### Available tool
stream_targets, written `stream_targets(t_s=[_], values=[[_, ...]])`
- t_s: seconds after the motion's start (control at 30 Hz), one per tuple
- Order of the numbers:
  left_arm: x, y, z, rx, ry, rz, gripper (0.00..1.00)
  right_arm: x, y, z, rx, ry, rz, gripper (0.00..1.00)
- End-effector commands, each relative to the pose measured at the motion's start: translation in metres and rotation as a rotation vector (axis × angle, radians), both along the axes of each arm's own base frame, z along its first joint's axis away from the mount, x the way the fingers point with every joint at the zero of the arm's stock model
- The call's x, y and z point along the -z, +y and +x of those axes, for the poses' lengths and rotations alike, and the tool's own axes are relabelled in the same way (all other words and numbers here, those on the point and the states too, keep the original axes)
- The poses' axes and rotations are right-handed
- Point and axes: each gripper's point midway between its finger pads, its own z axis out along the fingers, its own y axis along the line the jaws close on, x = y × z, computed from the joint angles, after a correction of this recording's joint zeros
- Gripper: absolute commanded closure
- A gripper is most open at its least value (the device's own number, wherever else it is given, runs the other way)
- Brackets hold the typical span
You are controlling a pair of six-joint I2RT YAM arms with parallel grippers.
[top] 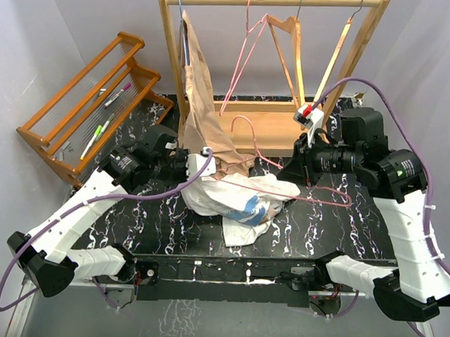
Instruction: Place the t-shirt on the hanger
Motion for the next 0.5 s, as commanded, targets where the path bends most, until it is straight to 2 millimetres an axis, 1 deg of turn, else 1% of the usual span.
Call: stream_targets(t_s=[0.0,0.13,0.27,0.37,0.47], values=[[-0.005,0.000,0.003,0.001,-0.019,-0.028,1.00,-0.014,0.006,-0.005,-0.099,-0.161,0.055,0.92],[-0.008,0.000,0.005,-0.006,-0.018,-0.038,1.00,-0.008,0.005,-0.008,-0.120,-0.200,0.053,0.92],[-0.007,0.000,0.000,0.009,-0.001,-0.046,1.00,-0.007,0.006,-0.008,-0.132,-0.265,0.072,0.92],[-0.008,-0.001,-0.005,0.026,0.014,-0.055,1.00,-0.011,0.008,-0.004,-0.146,-0.323,0.086,0.92],[-0.006,-0.002,-0.008,0.034,0.029,-0.053,1.00,-0.016,0.013,-0.003,-0.179,-0.344,0.102,0.92]])
